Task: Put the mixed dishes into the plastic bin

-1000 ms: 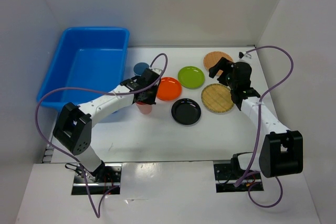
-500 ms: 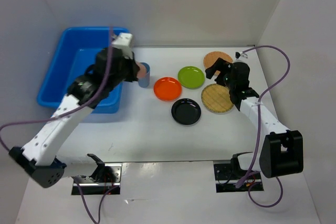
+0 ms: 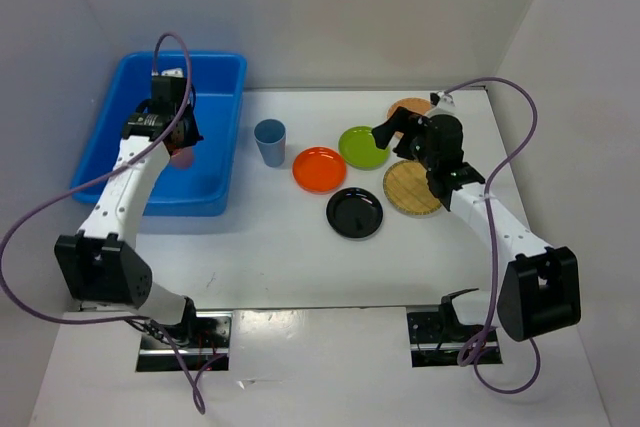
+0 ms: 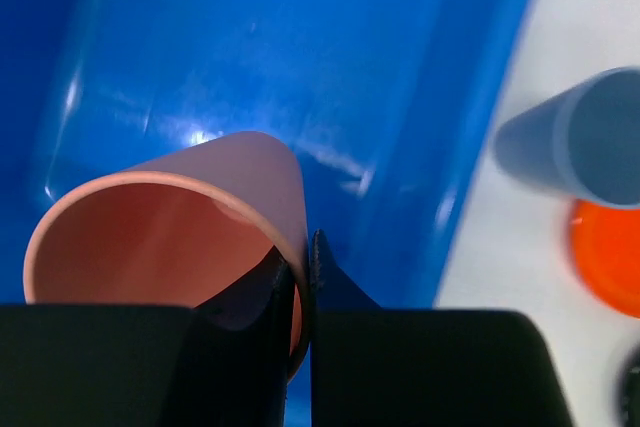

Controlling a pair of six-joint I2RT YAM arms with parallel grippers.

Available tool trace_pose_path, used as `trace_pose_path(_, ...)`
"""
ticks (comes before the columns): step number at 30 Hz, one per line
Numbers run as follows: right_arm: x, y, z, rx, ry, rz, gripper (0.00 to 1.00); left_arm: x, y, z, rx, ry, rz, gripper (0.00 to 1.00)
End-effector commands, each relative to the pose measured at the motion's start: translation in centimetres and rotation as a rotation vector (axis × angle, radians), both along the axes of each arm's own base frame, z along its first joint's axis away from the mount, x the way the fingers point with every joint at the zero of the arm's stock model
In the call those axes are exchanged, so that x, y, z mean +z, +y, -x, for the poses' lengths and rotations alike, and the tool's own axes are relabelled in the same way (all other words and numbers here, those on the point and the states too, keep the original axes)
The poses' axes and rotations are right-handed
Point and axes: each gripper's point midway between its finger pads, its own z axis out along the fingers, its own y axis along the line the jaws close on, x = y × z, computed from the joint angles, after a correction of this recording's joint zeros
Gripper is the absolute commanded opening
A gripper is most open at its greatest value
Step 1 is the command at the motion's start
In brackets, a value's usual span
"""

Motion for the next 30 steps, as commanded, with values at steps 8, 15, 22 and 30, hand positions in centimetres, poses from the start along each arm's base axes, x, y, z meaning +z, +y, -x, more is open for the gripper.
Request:
trace_pose_path(8, 3.3, 2.3, -1.3, 0.042, -0.107, -0.008, 1.00, -5.1, -0.6, -2.4, -0.048, 0.106, 0.066, 0.00)
trace_pose_path(15, 2.3, 3.7, -1.3, 0.079, -0.087, -0.007, 1.00, -9.3, -1.1, -2.0, -0.048, 0.219, 0.059, 0.00)
trace_pose_path(22, 1.8, 3.9, -1.5, 0.087, -0.077, -0.007, 1.00, -11.3, -1.3, -1.4, -0.049, 0.280, 0.047, 0.00)
trace_pose_path(30, 1.1, 4.9, -1.8, 0.119, -0.064, -0.010, 1.00, -12.6, -2.1, -1.8, -0.070, 0.312, 0.084, 0.12)
